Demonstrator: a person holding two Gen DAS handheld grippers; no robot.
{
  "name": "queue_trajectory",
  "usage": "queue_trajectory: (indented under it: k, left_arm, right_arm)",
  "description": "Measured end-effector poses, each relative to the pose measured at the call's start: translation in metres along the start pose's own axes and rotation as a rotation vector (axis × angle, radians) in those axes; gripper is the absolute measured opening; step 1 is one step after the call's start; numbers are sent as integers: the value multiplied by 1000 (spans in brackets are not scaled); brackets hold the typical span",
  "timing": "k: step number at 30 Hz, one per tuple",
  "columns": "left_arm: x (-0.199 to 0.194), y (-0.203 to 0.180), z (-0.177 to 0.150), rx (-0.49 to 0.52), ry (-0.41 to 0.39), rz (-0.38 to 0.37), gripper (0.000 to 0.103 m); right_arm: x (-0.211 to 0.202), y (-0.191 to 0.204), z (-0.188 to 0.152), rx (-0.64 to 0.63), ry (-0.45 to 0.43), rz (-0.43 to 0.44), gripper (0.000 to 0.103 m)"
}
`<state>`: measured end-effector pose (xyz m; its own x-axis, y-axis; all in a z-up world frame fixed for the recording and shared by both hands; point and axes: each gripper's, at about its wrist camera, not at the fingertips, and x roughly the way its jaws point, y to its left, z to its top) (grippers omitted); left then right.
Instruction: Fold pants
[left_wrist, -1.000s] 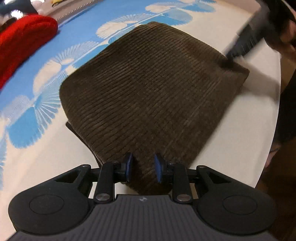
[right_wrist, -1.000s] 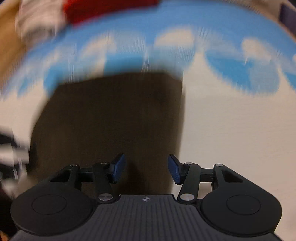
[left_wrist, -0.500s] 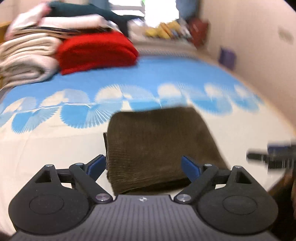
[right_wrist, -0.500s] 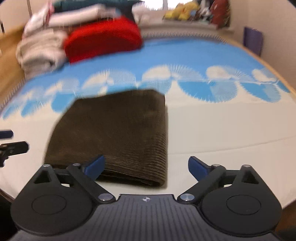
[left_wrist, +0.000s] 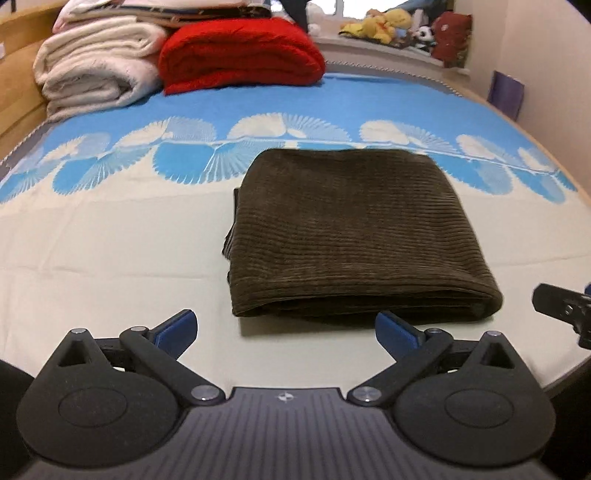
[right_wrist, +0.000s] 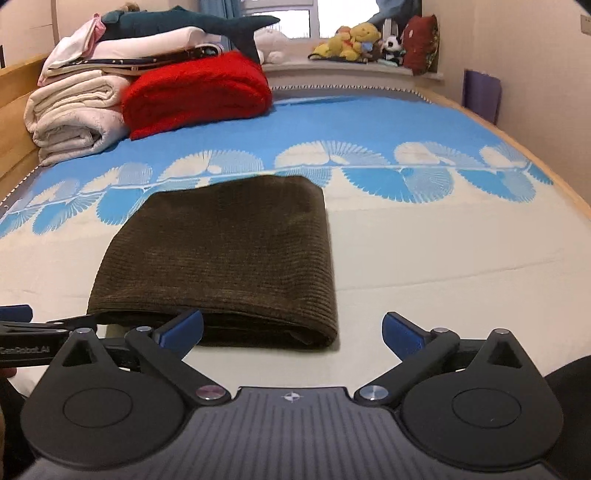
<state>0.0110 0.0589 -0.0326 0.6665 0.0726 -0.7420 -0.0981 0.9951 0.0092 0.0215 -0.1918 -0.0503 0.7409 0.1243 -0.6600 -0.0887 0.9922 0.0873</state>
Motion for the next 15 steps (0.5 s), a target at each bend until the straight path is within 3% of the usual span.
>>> queue_trajectory:
  k: [15]
  left_arm:
    - [19, 5, 1, 5, 0, 11, 103]
  right_arm:
    - [18, 10, 1, -5, 41, 33, 102]
